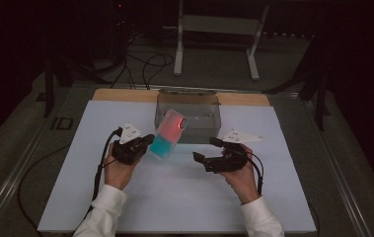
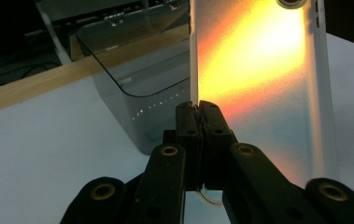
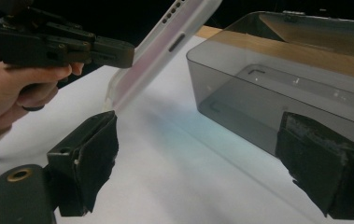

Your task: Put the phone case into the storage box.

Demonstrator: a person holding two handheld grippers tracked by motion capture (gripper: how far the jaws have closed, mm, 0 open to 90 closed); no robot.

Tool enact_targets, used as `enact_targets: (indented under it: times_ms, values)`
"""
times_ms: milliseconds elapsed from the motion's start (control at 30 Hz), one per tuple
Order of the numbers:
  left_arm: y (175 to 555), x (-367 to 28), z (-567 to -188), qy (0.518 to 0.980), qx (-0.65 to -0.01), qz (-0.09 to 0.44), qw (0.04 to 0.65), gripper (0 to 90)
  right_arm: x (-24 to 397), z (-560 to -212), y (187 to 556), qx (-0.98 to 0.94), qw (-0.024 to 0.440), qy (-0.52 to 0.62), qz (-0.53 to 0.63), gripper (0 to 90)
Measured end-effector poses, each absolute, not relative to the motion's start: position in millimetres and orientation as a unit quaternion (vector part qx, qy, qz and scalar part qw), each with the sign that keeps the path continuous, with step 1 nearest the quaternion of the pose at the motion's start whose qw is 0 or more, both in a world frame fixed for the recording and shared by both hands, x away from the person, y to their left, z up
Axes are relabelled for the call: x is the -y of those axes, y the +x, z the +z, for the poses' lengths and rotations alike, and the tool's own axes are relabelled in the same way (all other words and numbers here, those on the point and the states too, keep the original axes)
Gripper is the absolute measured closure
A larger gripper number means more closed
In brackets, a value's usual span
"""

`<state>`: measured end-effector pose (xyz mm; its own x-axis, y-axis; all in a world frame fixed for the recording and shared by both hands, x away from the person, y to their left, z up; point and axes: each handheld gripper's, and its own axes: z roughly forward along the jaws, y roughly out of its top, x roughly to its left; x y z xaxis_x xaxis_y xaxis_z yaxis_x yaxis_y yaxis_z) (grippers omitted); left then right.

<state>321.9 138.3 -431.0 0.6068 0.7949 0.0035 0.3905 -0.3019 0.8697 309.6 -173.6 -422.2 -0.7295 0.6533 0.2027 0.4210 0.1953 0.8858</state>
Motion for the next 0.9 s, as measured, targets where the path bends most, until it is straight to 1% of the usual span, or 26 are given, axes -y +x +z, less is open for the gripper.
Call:
enact_targets:
  times_ms: [133, 333, 367, 533, 900]
  values:
    - [320, -136, -429, 0.775, -0.378, 0.228, 0.453, 89.0, 167, -421, 313, -0.765, 0.1, 0.351, 0.531, 14.1]
    - [318, -135, -427, 0.773, -0.372, 0.236, 0.457, 89.0, 157, -420, 316, -0.771, 0.098, 0.348, 0.525, 15.8]
    - [318, -134, -427, 0.772, -0.371, 0.235, 0.46, 89.0, 154, -419, 318, -0.771, 0.096, 0.343, 0.528, 18.2]
    - [314, -130, -424, 0.773, -0.362, 0.239, 0.463, 89.0, 147, -418, 321, -0.77, 0.09, 0.34, 0.532, 21.6]
    - [308, -122, -421, 0.771, -0.348, 0.249, 0.472, 89.0, 137, -417, 321, -0.767, 0.096, 0.334, 0.54, 37.5]
